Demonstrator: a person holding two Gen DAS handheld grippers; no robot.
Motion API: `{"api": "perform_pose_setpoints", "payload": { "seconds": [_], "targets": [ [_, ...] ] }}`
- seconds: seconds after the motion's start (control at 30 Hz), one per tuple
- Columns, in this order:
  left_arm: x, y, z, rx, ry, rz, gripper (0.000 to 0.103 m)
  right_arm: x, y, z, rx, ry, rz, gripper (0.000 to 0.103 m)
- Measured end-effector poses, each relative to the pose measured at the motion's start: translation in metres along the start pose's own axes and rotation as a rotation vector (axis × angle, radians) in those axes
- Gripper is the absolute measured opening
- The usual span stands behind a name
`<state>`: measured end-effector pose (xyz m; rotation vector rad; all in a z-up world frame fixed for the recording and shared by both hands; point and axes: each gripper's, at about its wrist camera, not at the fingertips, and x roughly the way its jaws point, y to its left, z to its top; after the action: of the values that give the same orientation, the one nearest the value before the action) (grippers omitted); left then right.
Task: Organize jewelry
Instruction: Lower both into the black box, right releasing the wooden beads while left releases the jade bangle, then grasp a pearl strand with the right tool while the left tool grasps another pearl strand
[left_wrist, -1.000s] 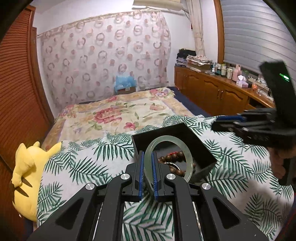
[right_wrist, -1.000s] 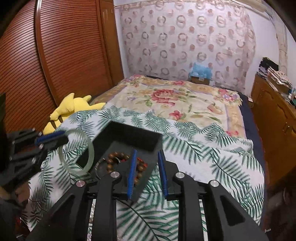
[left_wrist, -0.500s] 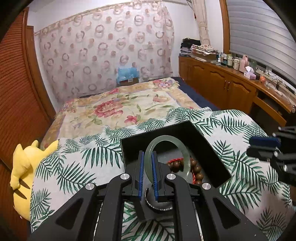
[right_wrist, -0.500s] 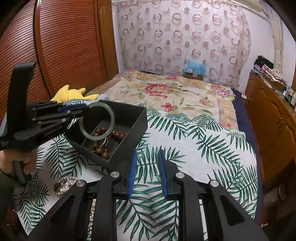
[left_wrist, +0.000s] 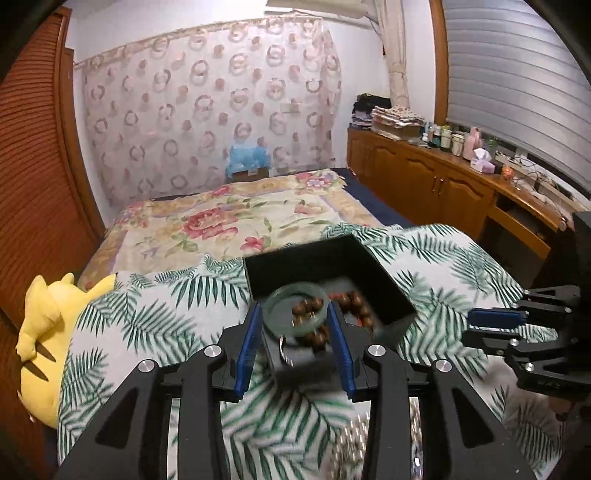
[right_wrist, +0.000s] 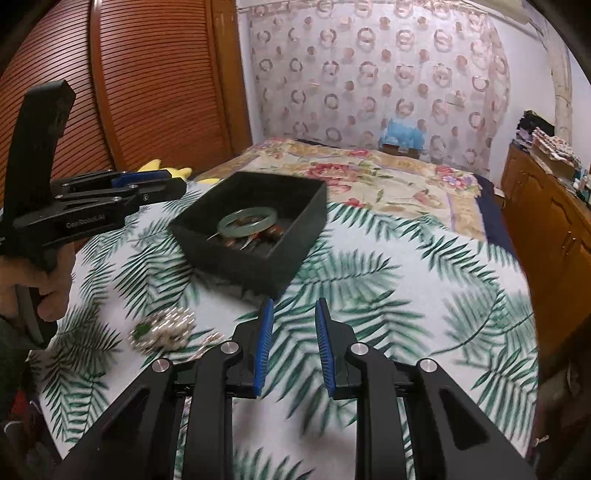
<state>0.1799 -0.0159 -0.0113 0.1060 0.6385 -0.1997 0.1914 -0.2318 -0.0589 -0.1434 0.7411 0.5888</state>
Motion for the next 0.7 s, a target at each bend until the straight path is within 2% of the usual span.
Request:
{"api": "perform_pose_setpoints", "payload": {
  "seconds": [0.17, 0.43, 0.7],
  "targets": [
    [-0.018, 0.003, -0.026, -0.026, 0.01, -0.027, 0.04, -0.003, 0.016, -0.012, -0.018, 0.015, 0.033, 0.025],
    [-0.037, 0.004, -0.062, -0.059, 0.027, -0.037, 0.043, 0.001, 0.035, -0.026, -0.027, 0.069, 0.088, 0.025],
    [-0.046, 0.005, -0.083, -0.086, 0.043, -0.049, 0.045, 0.013, 0.045, -0.032, -0.023, 0.111, 0.104, 0.025]
  ]
}}
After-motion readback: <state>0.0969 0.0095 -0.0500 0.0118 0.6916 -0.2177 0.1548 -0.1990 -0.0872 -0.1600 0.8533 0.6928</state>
